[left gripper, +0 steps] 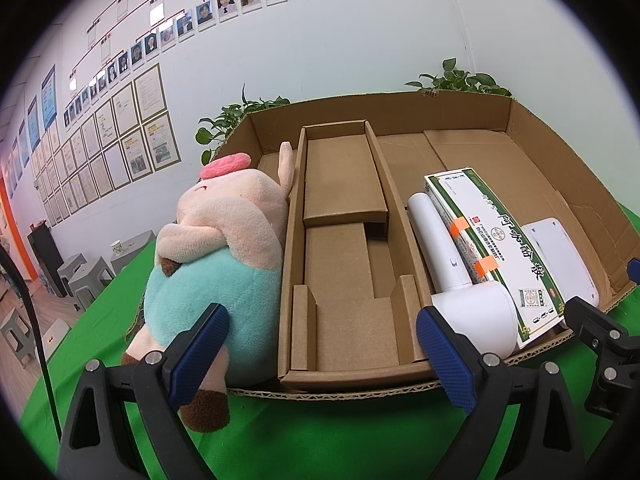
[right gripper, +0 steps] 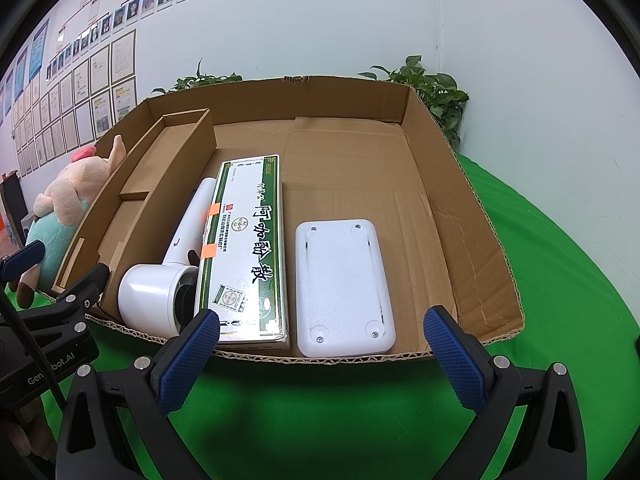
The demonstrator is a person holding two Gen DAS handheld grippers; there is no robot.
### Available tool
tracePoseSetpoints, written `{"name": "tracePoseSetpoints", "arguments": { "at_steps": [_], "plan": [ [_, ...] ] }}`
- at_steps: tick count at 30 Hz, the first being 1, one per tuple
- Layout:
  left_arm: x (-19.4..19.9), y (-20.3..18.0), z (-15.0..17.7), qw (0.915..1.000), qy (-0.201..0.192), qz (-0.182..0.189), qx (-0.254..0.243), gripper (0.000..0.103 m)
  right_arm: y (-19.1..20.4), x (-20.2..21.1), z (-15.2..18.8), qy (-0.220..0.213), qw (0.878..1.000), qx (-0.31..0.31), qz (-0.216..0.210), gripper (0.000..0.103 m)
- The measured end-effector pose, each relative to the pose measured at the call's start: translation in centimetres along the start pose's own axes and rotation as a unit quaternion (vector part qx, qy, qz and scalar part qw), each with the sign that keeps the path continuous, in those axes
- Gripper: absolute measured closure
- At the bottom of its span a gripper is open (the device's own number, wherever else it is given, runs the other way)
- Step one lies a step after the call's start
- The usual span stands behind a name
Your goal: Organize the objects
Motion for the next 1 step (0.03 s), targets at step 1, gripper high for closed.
{"name": "tracePoseSetpoints", "arguments": {
  "at_steps": [1],
  "plan": [
    [-0.08,0.02,-0.01,1.0000,0.002,-0.001,0.000,0.005,0.00,0.01,-0.01,0.000,1.000,0.000,0.000,0.000]
  ]
}}
Point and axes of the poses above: each gripper's, at about its wrist camera, not at the fingertips, and x roughly against the way its jaws point, y to its left, z to its underside, the point moved 5 cm from there along -x, roughly the way its jaws point, and after that the axes turned 14 degrees about y, right-handed, at the moved point
